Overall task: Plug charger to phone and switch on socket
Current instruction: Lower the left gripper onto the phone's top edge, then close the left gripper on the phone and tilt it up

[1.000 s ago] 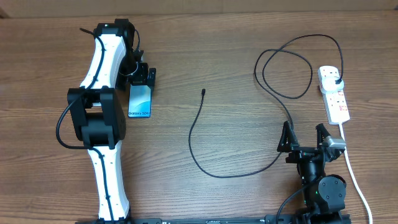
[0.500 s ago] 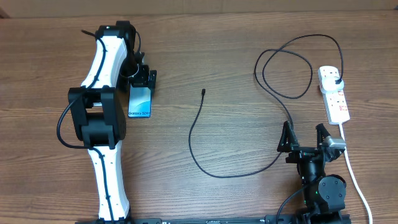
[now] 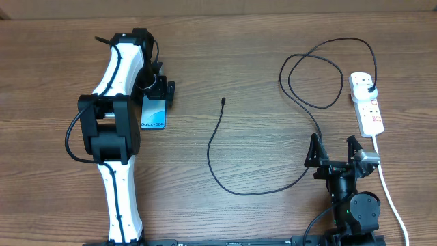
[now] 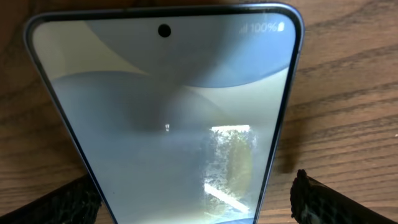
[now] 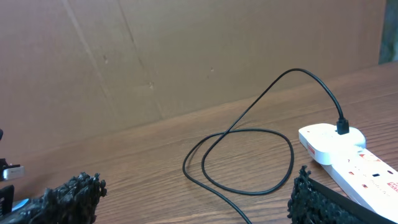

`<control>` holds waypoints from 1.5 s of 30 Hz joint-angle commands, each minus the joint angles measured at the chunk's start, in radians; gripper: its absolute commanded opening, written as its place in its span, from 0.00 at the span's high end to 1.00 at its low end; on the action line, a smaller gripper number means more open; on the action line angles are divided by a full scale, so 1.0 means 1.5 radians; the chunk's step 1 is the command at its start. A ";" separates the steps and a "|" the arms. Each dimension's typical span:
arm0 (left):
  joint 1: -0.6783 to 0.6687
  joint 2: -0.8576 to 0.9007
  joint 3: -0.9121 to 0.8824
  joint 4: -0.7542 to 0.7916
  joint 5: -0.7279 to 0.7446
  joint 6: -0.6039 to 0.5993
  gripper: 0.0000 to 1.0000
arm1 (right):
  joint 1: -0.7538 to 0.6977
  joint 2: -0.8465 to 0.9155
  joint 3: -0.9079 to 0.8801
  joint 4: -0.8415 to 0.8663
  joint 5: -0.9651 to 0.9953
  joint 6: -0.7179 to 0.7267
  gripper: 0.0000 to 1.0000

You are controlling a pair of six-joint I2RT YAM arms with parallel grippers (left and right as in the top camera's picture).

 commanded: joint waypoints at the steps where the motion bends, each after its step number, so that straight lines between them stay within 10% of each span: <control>1: -0.004 0.010 -0.044 0.014 0.007 -0.006 0.00 | -0.003 -0.008 -0.007 0.004 0.006 -0.002 0.00; 45: -0.070 0.010 -0.141 0.076 0.082 -0.256 0.00 | -0.003 -0.008 -0.007 0.003 0.006 -0.002 0.00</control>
